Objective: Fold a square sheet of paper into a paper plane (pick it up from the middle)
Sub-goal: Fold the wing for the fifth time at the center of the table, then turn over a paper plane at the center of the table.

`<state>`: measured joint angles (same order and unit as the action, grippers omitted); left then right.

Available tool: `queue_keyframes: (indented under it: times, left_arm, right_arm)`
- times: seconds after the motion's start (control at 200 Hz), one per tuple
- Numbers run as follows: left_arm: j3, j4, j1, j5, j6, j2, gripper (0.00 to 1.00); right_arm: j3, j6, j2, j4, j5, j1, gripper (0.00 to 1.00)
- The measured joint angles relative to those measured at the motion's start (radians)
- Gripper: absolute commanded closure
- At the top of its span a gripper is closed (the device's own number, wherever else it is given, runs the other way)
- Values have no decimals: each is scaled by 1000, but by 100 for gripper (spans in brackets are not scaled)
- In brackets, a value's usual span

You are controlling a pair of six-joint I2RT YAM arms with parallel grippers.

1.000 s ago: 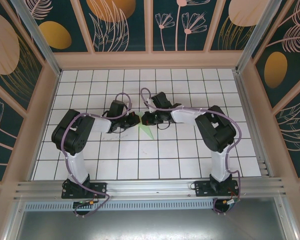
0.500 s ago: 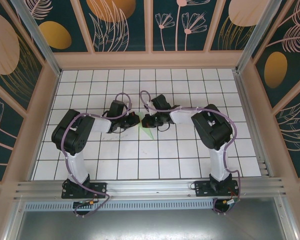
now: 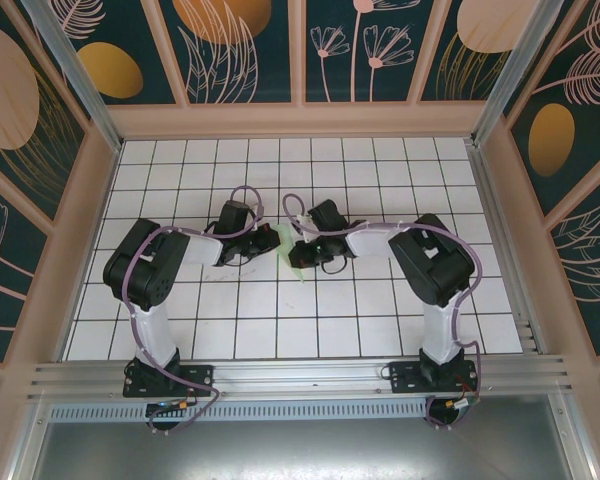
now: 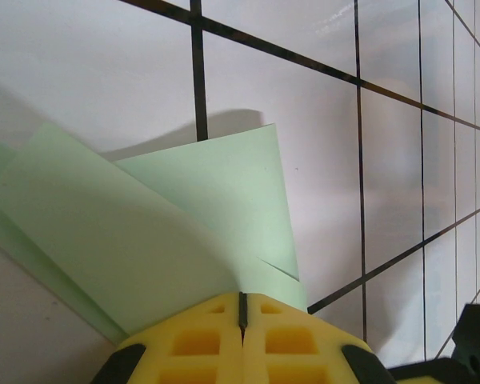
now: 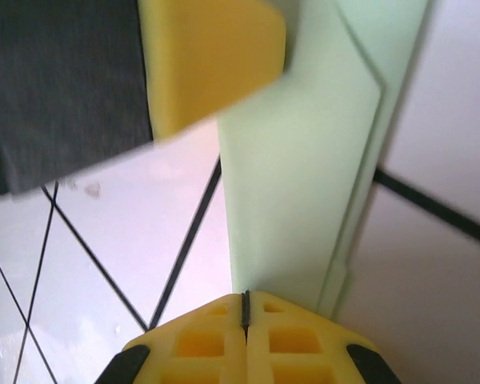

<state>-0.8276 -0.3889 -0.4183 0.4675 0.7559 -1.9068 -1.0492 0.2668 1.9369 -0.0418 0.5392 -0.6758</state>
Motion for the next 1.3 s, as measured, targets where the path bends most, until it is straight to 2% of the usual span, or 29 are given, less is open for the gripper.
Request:
queue_keyframes:
  times: [0.215, 0.305, 0.41, 0.47, 0.55, 0.646, 0.801, 1.026, 1.296]
  left_arm:
    - [-10, 19, -1, -1, 0, 0, 100]
    - [-23, 42, -1, -2, 0, 0, 91]
    - [-41, 71, -2, -6, 2, 5, 77]
    - [-53, 93, -5, -22, 6, 17, 72]
    - [-61, 129, -4, -45, 6, 58, 63]
    - [-72, 179, -4, -82, 17, 121, 54]
    - [-109, 290, -24, -180, 35, 201, 43]
    - [-143, 439, -110, -317, 76, 213, 35]
    - [-303, 571, -199, -437, 83, 73, 35]
  right_arm:
    - [85, -56, -80, -50, 11, -2, 100]
    - [115, -60, -114, -74, 2, -5, 100]
    - [132, -46, -159, -83, -36, -5, 100]
    - [132, -21, -191, -74, -76, -4, 93]
    - [140, 31, -253, -48, -151, 1, 74]
    - [158, 87, -325, -3, -240, 17, 57]
    - [193, 177, -388, 56, -336, 84, 42]
    - [230, 259, -388, 82, -416, 119, 30]
    - [231, 299, -382, 105, -452, 119, 29]
